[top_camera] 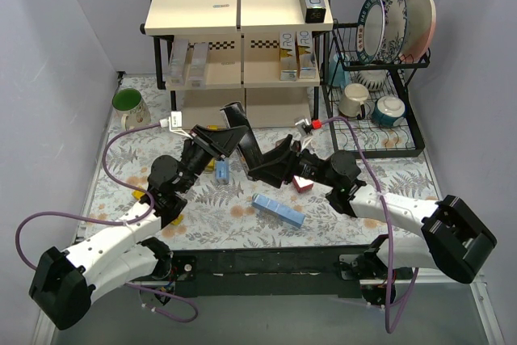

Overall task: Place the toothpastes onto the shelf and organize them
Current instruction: Pick up the toothpaste from the center of the board.

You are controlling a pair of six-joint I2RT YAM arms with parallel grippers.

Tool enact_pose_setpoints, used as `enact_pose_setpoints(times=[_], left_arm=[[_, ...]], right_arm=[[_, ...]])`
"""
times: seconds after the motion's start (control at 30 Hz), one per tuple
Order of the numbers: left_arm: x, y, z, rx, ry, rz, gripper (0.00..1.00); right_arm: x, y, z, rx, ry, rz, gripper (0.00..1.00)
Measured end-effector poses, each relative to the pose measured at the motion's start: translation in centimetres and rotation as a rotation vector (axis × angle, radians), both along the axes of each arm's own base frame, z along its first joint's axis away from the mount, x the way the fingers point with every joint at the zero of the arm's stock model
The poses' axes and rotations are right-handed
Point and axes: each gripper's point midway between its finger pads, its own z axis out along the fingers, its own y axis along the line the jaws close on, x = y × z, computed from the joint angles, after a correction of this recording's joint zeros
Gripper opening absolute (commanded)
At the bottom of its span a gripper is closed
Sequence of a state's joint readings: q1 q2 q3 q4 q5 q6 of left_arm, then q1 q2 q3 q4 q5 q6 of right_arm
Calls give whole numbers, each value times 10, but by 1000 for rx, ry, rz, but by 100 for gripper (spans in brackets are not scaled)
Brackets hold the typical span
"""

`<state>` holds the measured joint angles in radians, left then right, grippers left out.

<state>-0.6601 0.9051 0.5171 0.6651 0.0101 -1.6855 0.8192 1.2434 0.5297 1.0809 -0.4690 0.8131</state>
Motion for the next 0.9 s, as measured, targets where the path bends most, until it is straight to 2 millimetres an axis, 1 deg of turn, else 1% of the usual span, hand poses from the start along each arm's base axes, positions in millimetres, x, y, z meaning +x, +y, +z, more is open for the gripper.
enact_pose_setpoints(times=[0.03, 0.07, 0.17, 0.2, 0.27, 0.3, 0.37, 0.4, 0.57, 0.67, 0.8, 0.9], left_arm=[[-1, 1, 0, 4, -7, 1, 38], [-1, 1, 0, 8, -10, 3, 44], [-2, 2, 2, 15, -27, 8, 56], [-3, 3, 2, 21, -34, 12, 64], [-4, 5, 3, 33, -49, 21, 73], [-4, 7, 5, 37, -57, 30, 82], [-6, 13, 8, 50, -74, 55, 90], [-7, 16, 10, 58, -83, 68, 97], [-5, 29, 8, 124, -77, 140, 98], [0, 33, 10, 167, -46, 173, 98], [5, 32, 10, 200, -1, 182, 98], [9, 30, 0, 220, 52, 176, 98]], right_arm=[[0, 0, 0, -1, 6, 4, 54], [-1, 1, -1, -2, 4, 7, 52], [-1, 1, -1, -8, -1, 9, 49], [-1, 1, -1, -13, -3, 11, 48], [-1, 2, -3, -29, -5, 13, 47], [0, 3, -5, -44, -6, 12, 46], [1, 3, -9, -76, -11, 5, 45], [2, 2, -11, -101, -17, -4, 45], [12, -1, -8, -190, -71, -65, 44], [25, -3, -7, -259, -107, -124, 43], [39, -8, -18, -359, -129, -191, 43], [47, -13, -29, -433, -139, -231, 42]])
